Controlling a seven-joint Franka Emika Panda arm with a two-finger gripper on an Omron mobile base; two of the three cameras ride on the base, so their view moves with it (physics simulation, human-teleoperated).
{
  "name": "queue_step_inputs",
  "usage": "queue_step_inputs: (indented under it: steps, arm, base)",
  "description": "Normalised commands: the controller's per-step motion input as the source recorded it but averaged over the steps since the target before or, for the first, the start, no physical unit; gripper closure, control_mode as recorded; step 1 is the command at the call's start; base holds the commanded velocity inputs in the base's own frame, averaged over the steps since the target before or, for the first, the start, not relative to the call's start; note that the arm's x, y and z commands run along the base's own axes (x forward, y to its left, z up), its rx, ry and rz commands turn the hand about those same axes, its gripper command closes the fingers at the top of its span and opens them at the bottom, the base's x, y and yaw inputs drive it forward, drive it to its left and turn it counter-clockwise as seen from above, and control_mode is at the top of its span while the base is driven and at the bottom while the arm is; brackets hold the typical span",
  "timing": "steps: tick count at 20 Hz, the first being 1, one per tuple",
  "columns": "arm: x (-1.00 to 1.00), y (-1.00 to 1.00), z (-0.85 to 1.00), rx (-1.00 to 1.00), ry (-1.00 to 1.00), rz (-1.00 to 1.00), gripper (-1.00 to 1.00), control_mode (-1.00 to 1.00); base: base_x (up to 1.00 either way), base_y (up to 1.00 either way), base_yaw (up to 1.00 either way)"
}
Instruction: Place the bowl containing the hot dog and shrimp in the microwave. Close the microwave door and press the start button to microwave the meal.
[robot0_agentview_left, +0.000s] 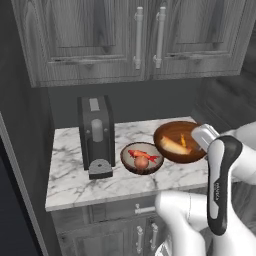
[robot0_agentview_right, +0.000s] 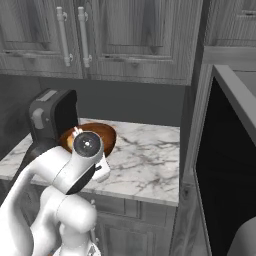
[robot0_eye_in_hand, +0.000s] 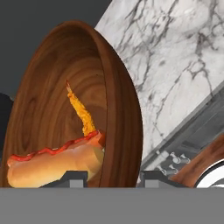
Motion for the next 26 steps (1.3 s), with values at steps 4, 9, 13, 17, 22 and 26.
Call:
queue_step_inputs:
  steps: [4, 9, 13, 17, 22, 26]
  arm:
    - [0.0, 0.01, 0.01, 0.0, 0.0, 0.0, 1.0, 1.0]
    - [0.0, 0.0, 0.0, 0.0, 0.0, 0.0, 1.0, 1.0]
    - [0.0, 0.0, 0.0, 0.0, 0.0, 0.0, 1.0, 1.0]
    - [0.0, 0.0, 0.0, 0.0, 0.0, 0.0, 1.0, 1.0]
    - [0.0, 0.0, 0.0, 0.0, 0.0, 0.0, 1.0, 1.0]
    - [0.0, 0.0, 0.0, 0.0, 0.0, 0.0, 1.0, 1.0]
  base:
    - [0.0, 0.0, 0.0]
    - [-0.53, 0.03, 0.0]
    - [-0.91, 0.09, 0.0]
    - [-0.93, 0.03, -0.08]
    - [-0.89, -0.06, -0.38]
    - [-0.64, -0.07, -0.5]
